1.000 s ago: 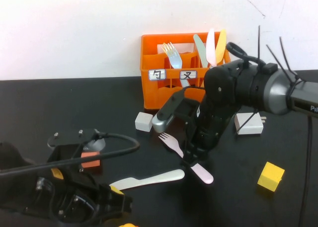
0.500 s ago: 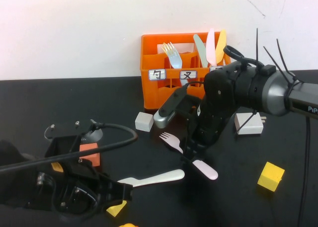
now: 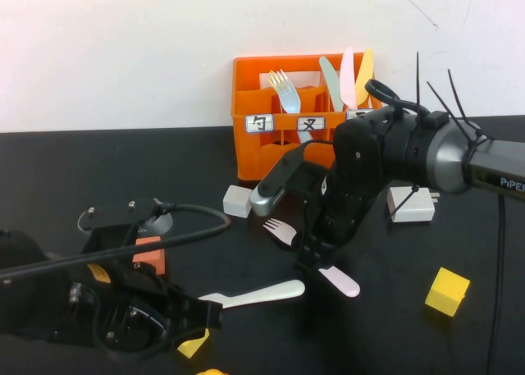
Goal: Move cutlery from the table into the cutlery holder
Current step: Pick up the fork
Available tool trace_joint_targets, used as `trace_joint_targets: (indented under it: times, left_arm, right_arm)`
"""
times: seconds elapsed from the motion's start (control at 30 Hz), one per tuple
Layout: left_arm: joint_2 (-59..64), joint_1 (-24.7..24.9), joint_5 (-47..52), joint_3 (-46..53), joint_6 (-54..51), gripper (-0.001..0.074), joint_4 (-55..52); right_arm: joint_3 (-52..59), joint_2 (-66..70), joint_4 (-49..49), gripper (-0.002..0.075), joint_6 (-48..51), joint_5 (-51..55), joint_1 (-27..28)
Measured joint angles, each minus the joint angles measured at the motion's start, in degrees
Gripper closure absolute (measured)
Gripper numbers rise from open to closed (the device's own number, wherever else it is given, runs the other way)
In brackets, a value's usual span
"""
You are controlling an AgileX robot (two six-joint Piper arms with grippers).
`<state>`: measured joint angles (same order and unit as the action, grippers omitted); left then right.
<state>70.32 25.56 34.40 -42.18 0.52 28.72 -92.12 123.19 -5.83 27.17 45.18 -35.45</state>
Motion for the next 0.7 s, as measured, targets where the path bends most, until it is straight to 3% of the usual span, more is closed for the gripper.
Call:
trace_joint_targets:
  times: [0.17,0.4,0.7]
  left_arm:
    - [0.13,0.00,-0.71,0.00,0.12,0.0736,0.15]
    - [0.13,0.00,-1.55,0.00,0.22,0.0736,0.15]
    - [0.13,0.00,-1.92,0.00,0.47,0.0736,0.40]
  right_arm:
    - [-0.04,0.00,0.00,0.0342,3.02,0.31,0.00]
    - [-0.13,0.00,0.00,0.0592,5.67,0.47,0.00]
    - [-0.13,0.00,-0.13,0.0596,6.28,0.57,0.00]
